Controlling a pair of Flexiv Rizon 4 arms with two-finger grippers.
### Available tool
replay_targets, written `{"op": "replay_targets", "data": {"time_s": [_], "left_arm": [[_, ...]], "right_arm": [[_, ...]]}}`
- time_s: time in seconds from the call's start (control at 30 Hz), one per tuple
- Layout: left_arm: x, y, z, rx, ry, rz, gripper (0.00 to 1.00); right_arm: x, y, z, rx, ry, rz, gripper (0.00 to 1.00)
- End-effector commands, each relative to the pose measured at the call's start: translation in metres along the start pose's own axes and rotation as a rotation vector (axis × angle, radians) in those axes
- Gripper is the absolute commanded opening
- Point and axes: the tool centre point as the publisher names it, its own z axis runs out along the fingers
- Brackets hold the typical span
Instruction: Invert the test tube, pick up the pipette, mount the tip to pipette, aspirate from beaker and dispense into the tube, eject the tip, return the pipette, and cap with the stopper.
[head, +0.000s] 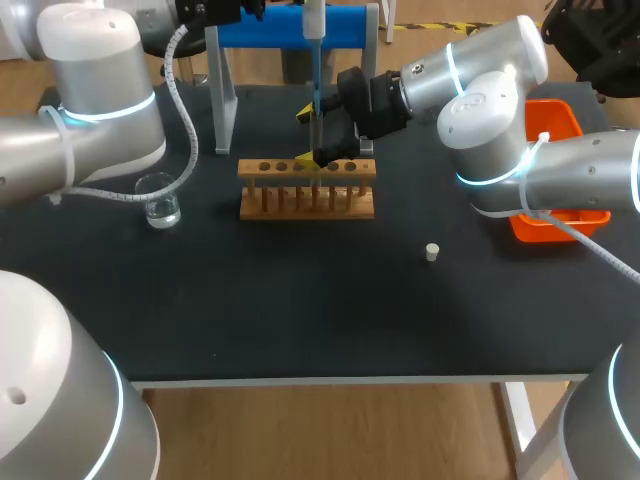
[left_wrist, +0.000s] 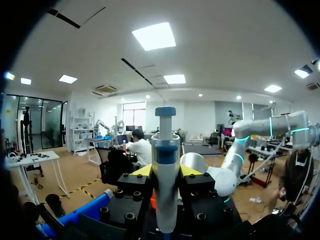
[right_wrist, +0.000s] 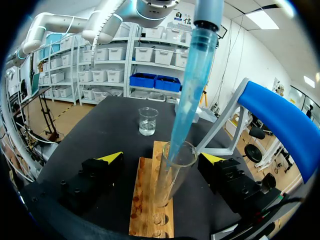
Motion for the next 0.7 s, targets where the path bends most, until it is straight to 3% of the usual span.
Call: {"op": "replay_targets", "data": {"time_s": [0.03, 0.7], "left_arm": [[-0.002, 0.0023, 0.001, 0.002, 0.006, -0.002, 0.0], [-0.0011, 0.0058, 0.0031, -0.013, 0.005, 0.006, 0.0]], "right_arm": [[-0.0001, 0.0001, -0.0008, 0.001, 0.001, 0.0, 1.0], [-0.0001, 0.0001, -0.0008, 0.001, 0.001, 0.0, 1.0]]}}
